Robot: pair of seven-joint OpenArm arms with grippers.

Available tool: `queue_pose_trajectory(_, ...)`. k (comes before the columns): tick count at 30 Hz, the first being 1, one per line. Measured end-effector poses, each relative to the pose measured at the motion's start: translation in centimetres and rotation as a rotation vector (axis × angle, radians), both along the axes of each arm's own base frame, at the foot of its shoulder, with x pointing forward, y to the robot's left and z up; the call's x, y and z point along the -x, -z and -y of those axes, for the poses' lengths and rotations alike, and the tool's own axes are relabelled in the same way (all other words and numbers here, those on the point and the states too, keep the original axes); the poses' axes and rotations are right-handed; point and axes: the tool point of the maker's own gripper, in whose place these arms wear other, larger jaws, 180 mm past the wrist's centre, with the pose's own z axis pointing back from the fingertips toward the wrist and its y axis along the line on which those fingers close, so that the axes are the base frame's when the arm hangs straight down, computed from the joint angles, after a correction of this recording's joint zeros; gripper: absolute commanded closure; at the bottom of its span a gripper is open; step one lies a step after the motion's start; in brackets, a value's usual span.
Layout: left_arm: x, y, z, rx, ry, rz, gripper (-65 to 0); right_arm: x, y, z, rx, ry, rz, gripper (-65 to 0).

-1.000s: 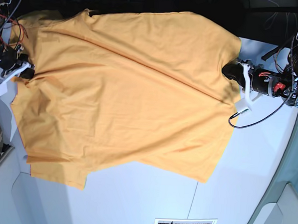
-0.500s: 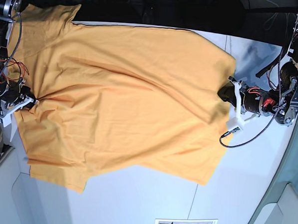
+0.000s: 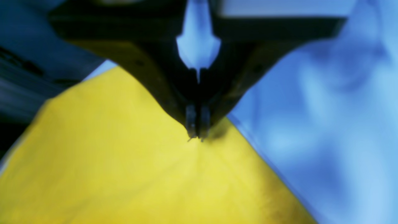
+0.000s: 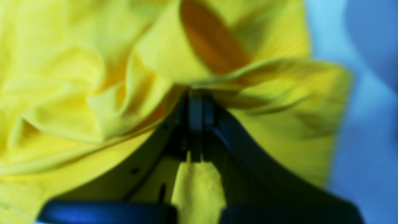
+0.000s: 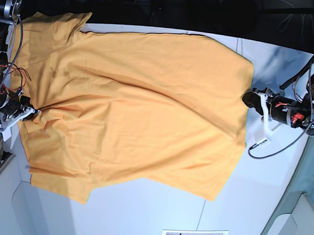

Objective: Layout the t-shirt on the table in an organized manner, then fold the t-shirt properly
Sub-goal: 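Stretch the shirt between both grippers, then release the left gripper, then grasp the shirt's shoulder corner with the left gripper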

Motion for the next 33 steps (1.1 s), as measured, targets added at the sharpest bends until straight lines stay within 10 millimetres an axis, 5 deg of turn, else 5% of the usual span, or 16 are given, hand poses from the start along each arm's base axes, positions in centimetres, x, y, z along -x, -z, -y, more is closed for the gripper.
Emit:
queue_pose_trajectory(4, -0.5, -2.8, -1.1, 0.009, 0.021, 0.023, -7.4, -0.6, -2.9, 1.2, -0.009, 0.033, 0.031, 0.0)
queue_pose_trajectory(9, 1.9, -3.6, -2.7, 0.029, 0.009, -0.059, -8.2, 1.2, -5.2, 3.4, -0.094, 0.071, 0.073, 0.0)
queue_pose_trajectory(15, 6.5, -1.2, -3.8, 0.001, 0.004, -0.172, -21.2, 7.1, -3.4, 4.7, -0.142, 0.083, 0.009, 0.0)
queue_pose_trajectory(21, 9.8, 0.4, -3.5, 0.017, -0.003, -0.24, -21.3, 13.8, -1.5, 6.0, -0.185, 0.143, -0.06, 0.0)
queue_pose_trajectory(26, 9.7, 0.6, -2.8, 0.039, -0.013, -0.227, -21.4, 18.1, 0.1, 6.3, -0.204, 0.169, -0.125, 0.0)
queue_pose_trajectory(30, 9.6, 0.7, -2.6, 0.052, -0.028, -0.221, -22.9, 20.8, 1.0, 6.5, -0.189, 0.175, -0.179, -24.6)
queue_pose_trajectory(33, 9.2, 0.5, -2.7, 0.064, -0.052, -0.204, -25.6, 22.2, 1.5, 7.0, -0.165, 0.175, -0.215, -29.9)
